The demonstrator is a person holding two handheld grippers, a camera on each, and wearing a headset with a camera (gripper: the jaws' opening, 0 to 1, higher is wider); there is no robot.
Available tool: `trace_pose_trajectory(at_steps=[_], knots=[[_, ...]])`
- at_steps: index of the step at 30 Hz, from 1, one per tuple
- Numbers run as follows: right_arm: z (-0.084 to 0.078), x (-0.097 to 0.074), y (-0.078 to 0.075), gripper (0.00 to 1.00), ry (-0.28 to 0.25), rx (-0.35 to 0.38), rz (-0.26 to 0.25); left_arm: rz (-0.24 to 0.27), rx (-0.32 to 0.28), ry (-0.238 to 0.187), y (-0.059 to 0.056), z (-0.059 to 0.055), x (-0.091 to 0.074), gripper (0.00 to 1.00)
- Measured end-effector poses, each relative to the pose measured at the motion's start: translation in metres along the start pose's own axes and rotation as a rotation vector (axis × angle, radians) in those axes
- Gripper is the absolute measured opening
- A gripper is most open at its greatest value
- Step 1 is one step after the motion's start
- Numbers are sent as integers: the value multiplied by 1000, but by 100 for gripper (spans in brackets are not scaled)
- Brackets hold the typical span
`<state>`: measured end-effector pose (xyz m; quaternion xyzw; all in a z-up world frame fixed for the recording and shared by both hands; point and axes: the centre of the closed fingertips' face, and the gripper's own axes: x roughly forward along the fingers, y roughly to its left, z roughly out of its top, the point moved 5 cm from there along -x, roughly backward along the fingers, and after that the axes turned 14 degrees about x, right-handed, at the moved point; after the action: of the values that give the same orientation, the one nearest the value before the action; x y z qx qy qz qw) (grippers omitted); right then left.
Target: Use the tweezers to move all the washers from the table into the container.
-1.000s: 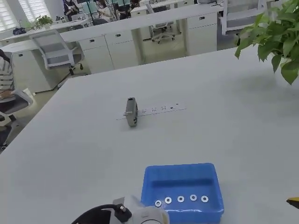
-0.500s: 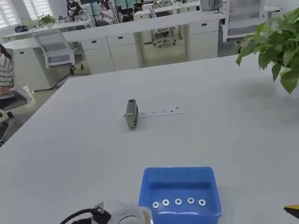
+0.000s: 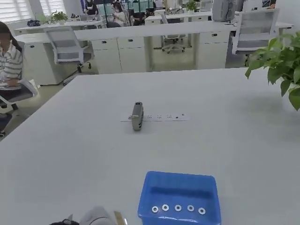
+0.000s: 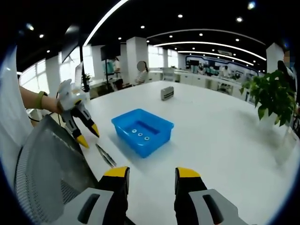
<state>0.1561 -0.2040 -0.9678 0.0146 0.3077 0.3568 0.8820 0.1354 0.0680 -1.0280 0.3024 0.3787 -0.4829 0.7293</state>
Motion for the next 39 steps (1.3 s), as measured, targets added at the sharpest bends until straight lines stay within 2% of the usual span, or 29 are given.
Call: trace_pose_trajectory(at_steps=[4,6,9,13,16,18,19,22,23,27,31,35,37,39], knots=[[1,0,-1,39,-9,3,-9,77,-75,-61,6,-1,-16,38],[2,-1,-1,40,-14,5,-11,130,-126,-105,10,-1,-26,42],[3,-1,-2,43,-25,6,-14,216,-189,-208,15,4,-42,48],[5,-1,-2,47,-40,3,-17,314,-220,-309,22,11,-58,55],[7,-2,-2,49,-60,1,-18,422,-263,-390,28,16,-74,64],[10,-3,-2,52,-84,-1,-18,468,-287,-436,31,17,-80,70],[13,-4,-2,53,-100,-2,-19,501,-313,-474,33,18,-86,72],[19,-6,0,57,-147,-4,-20,554,-364,-560,36,20,-96,79],[20,-6,-1,59,-161,-4,-20,585,-381,-604,37,22,-100,83],[25,-8,-3,65,-215,10,-27,692,-423,-736,42,26,-115,98],[35,-13,-4,75,-295,-23,-57,716,-424,-764,42,25,-117,99],[43,-15,-5,90,-359,-62,-85,739,-407,-763,42,26,-115,99],[45,-15,-6,97,-377,-62,-97,736,-398,-764,42,27,-114,99],[46,-16,-7,98,-380,-61,-100,741,-382,-766,42,29,-114,99]])
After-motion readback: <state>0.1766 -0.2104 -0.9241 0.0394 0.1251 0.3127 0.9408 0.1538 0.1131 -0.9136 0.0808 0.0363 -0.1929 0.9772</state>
